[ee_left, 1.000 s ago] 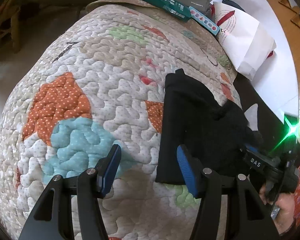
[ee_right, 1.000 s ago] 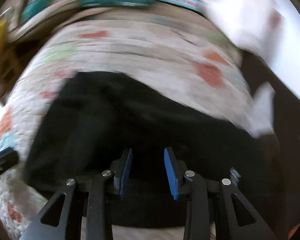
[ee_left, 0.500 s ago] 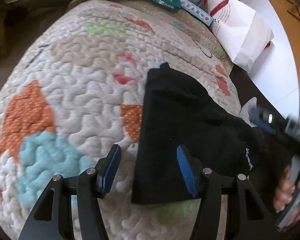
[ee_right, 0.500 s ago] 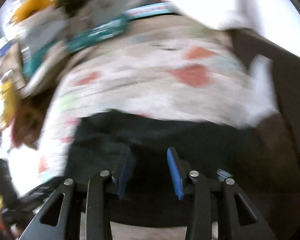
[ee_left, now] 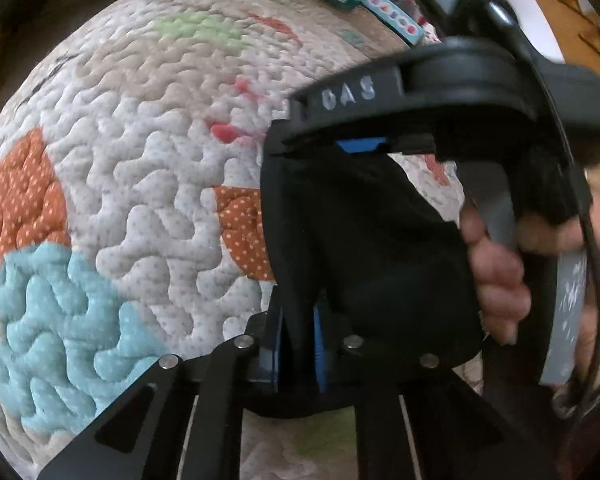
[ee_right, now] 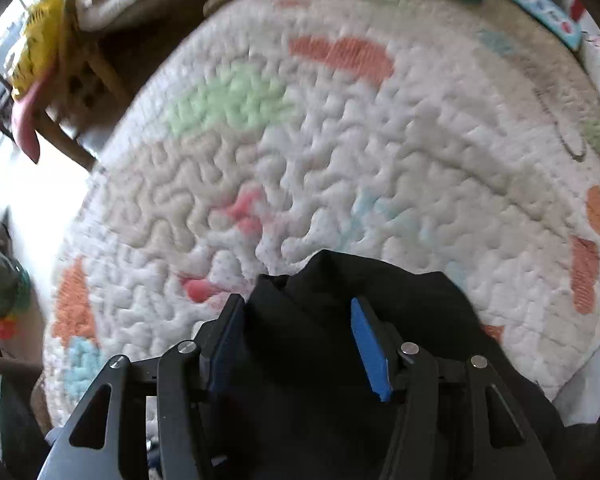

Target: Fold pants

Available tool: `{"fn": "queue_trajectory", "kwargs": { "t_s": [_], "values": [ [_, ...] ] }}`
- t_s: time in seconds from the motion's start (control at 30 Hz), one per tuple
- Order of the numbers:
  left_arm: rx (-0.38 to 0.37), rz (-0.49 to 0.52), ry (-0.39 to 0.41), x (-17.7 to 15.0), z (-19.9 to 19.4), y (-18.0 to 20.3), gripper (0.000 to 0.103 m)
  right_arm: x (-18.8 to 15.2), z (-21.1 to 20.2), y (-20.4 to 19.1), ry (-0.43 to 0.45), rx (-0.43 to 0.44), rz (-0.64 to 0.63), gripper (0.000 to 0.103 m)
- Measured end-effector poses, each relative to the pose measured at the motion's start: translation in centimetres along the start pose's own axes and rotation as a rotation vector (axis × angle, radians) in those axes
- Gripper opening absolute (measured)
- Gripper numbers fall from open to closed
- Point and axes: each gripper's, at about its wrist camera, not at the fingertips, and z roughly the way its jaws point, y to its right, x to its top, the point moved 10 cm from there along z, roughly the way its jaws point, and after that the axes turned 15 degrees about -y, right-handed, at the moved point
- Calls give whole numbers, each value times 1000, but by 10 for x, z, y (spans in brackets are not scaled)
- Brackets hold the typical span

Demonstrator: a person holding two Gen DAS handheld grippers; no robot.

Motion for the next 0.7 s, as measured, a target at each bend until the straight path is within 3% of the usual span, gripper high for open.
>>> {"fn": "queue_trajectory", "kwargs": {
  "t_s": [0.03,0.1,0.27,0.53,0.7],
  "values": [
    [-5,-13,-1,-1,-2,-1,11,-1,2,-3,-4,-2,-12,37],
    [-9,-30,4,-3,-6,0,11,-4,-5,-7,11,-5,-37,10],
    [-3,-38,38,-8,-26,-1,10,-6,-29,-21,64,31,-57,8],
    [25,-193,87,-10,-69,-62,10,11,-49,-93,102,56,-170,8],
    [51,-240,62,-16,-72,-79,13,21,-41,-116,92,96,-180,15]
  ]
}}
